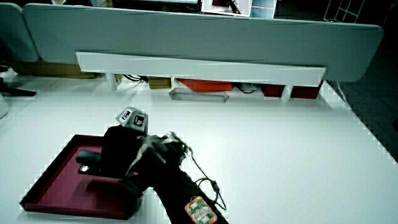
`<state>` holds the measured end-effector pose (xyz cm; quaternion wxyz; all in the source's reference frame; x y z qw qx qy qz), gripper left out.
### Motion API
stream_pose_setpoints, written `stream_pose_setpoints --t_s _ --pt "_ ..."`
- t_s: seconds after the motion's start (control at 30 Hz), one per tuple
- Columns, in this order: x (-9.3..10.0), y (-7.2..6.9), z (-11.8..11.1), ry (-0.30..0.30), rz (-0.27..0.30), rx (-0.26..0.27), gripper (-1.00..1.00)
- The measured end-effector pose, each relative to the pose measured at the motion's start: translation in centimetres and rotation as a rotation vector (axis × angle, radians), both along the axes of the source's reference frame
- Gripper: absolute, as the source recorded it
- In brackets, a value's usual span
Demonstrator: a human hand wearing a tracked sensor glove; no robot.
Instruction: Pick stapper from plate
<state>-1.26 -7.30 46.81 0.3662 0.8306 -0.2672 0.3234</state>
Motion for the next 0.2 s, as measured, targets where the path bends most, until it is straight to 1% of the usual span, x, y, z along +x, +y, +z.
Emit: stream_pose_setpoints --t_s 0.03,0.1,0.13,0.17,0.2 --pt "0.2 -0.1 -0.6 -0.009 0.009 0.01 1.0" --pt "0.7 -0.5 -1.2 -0.01 0.014 0.035 1.0" --pt "1.0 -0.6 -2.7 -0.059 0.02 0.032 1.0" --pt "1.4 -0.8 -2.5 -0.033 0.029 0.047 1.0" --pt "1.7 -1.0 -3.3 -0.045 0.029 0.055 1.0"
